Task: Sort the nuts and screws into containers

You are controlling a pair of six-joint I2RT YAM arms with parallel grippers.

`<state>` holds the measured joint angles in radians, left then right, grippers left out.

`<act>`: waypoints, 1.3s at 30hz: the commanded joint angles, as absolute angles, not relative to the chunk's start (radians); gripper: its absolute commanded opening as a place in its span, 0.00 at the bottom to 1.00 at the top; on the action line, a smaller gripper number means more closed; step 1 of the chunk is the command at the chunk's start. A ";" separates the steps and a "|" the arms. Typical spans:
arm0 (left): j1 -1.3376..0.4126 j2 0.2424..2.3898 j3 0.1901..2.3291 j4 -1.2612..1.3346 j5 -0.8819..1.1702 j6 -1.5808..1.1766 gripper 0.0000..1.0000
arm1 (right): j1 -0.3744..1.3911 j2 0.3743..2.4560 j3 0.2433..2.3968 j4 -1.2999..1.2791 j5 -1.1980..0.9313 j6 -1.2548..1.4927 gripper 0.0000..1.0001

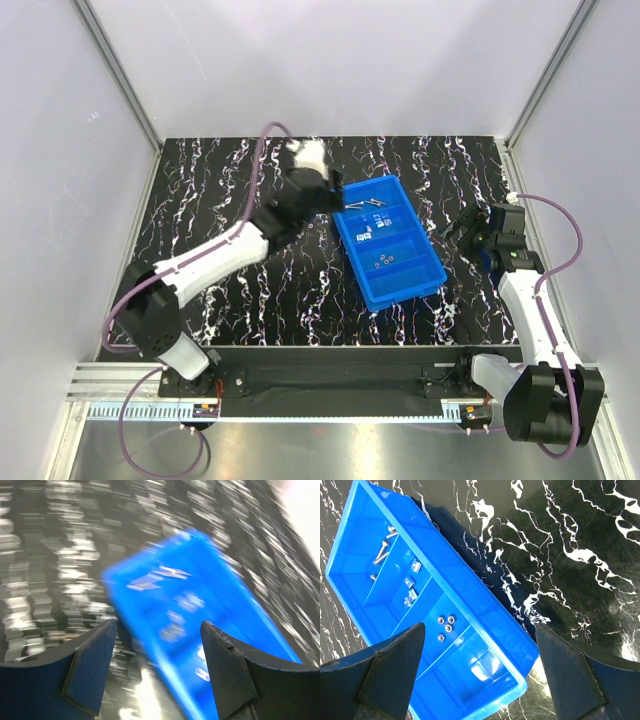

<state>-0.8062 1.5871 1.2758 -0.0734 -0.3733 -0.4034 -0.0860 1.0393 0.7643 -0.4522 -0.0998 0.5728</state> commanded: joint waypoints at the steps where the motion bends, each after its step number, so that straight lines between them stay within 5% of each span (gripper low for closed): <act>1: -0.690 1.606 1.203 -0.115 -0.420 -0.448 0.72 | -0.083 1.032 0.762 -0.411 -0.126 0.561 1.00; 17: -0.629 1.969 1.364 -0.106 -0.387 -0.345 0.54 | -0.083 1.086 0.791 -0.425 -0.104 0.558 1.00; 39: -0.611 2.068 1.359 -0.089 -0.353 -0.396 0.41 | -0.083 1.111 0.798 -0.425 -0.091 0.557 1.00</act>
